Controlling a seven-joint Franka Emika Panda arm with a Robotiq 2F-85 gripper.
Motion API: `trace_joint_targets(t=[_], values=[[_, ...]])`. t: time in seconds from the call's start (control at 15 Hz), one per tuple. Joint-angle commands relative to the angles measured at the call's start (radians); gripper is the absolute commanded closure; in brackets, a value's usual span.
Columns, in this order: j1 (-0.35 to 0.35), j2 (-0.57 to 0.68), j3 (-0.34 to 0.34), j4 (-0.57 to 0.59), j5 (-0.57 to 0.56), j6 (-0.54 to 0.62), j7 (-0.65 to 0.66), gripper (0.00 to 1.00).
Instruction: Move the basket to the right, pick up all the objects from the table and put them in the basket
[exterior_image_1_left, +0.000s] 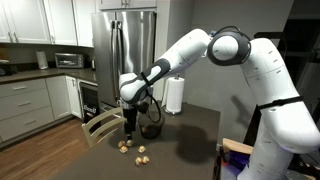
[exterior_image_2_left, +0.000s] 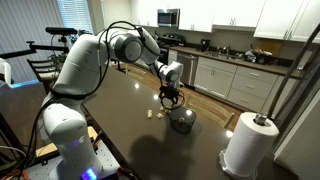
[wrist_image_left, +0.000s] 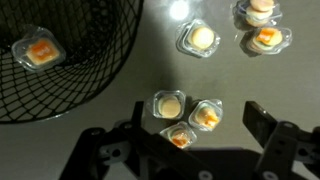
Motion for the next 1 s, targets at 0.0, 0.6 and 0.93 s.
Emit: trace_joint_targets(t=[0.0,0.6,0.93], values=[[-0.010,0.069,0.000,0.079,-0.028,-0.030,-0.036,0.00],[-0.057,0.168,0.005,0.138,-0.039,0.039,-0.135,0.00],[-0.076,0.196,0.023,0.159,-0.036,0.078,-0.195,0.00]])
